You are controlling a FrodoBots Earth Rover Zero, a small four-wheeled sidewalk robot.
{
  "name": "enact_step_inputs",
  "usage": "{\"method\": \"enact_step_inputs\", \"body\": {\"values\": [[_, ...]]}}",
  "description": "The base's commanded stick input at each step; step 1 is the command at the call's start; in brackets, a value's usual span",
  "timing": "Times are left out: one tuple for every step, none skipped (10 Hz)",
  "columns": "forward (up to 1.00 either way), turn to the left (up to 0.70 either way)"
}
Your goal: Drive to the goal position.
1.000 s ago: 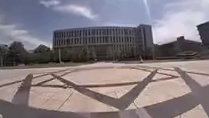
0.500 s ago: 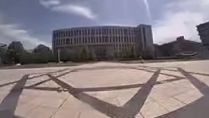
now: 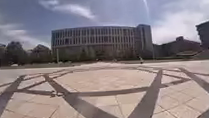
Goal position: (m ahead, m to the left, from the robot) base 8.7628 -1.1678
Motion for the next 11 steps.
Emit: {"method": "enact_step_inputs", "body": {"values": [[0.6, 0.05], [0.6, 0.06], [0.6, 0.07], [0.6, 0.11], [0.6, 0.14], [0.6, 0.15], [0.6, 0.15], [0.6, 0.15], [0.6, 0.15], [0.6, 0.07], [0.6, 0.04]]}}
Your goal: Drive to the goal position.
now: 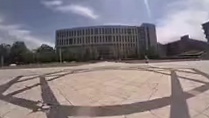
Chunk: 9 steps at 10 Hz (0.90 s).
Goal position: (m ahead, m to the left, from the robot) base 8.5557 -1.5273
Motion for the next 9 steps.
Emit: {"method": "enact_step_inputs", "body": {"values": [[0.6, 0.0], [0.6, 0.0], [0.6, 0.0], [0.6, 0.0], [0.6, 0.0], [0.58, 0.0], [0.57, 0.0], [0.56, 0.0], [0.55, 0.0]]}}
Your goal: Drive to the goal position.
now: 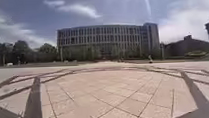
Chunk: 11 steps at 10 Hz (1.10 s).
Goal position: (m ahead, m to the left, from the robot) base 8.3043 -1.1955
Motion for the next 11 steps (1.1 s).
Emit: {"method": "enact_step_inputs", "body": {"values": [[0.55, 0.0], [0.55, 0.0], [0.55, 0.0], [0.55, 0.0], [0.55, 0.0], [0.55, 0.0], [0.55, 0.0], [0.55, 0.0], [0.55, 0.0], [0.55, 0.0], [0.55, 0.0]]}}
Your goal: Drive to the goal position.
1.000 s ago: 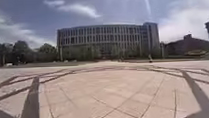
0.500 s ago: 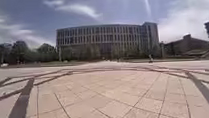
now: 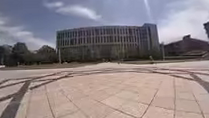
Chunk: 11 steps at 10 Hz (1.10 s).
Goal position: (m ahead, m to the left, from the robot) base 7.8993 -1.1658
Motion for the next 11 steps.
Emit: {"method": "enact_step_inputs", "body": {"values": [[0.55, 0.0], [0.55, 0.0], [0.55, 0.0], [0.55, 0.0], [0.55, 0.0], [0.55, 0.0], [0.55, 0.0], [0.55, 0.0], [0.55, 0.0], [0.55, 0.0], [0.55, 0.0]]}}
